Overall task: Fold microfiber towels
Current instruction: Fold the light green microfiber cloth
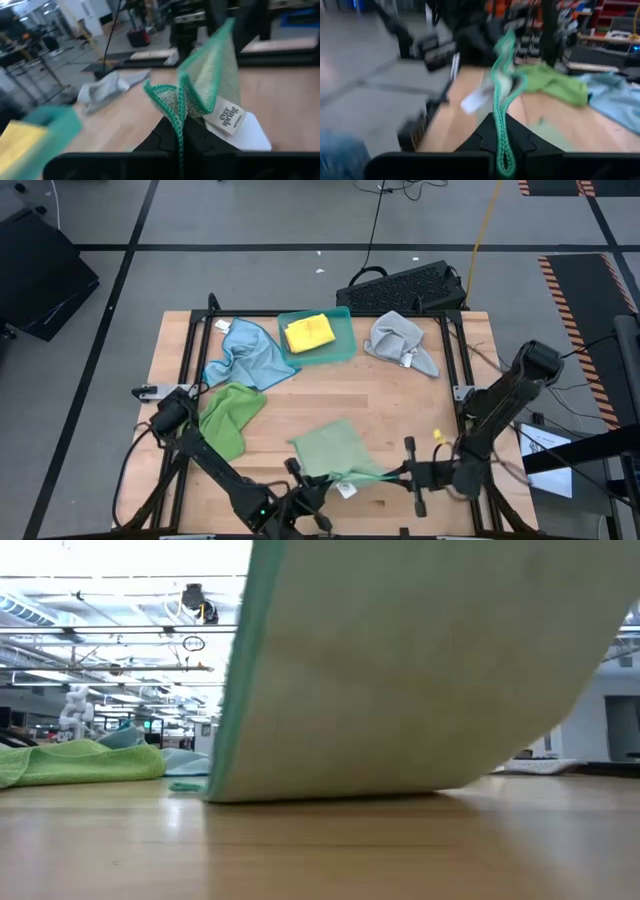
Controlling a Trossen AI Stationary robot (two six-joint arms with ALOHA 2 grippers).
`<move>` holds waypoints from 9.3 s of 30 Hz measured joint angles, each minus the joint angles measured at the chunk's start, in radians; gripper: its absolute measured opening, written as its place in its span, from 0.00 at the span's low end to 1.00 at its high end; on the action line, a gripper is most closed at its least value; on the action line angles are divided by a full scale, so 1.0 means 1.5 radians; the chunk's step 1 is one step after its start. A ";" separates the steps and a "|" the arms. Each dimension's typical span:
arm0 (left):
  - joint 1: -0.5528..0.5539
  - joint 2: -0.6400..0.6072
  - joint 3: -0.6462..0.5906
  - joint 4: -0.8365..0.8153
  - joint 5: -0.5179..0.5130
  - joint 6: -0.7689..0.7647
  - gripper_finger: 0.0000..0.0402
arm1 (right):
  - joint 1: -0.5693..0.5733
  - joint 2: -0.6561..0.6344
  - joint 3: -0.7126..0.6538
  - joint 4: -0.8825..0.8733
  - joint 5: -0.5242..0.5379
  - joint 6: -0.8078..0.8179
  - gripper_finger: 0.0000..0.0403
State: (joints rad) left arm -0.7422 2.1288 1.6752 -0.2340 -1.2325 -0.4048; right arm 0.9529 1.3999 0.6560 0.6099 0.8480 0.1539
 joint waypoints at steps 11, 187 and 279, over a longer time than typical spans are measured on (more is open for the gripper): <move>0.021 -0.034 0.001 0.251 0.176 0.324 0.01 | 0.048 -0.061 0.089 -0.092 0.015 0.010 0.01; 0.304 -0.193 -0.455 0.393 0.549 0.177 0.08 | -0.412 0.346 -0.180 0.454 -0.271 0.028 0.08; 0.196 0.015 -0.087 0.154 0.505 0.129 0.46 | -0.170 0.090 -0.401 0.344 -0.183 0.187 0.08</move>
State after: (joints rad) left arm -0.4487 2.1519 1.5441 -0.0030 -0.4757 -0.2119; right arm 0.6981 1.5355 0.0550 1.1255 0.5730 0.4342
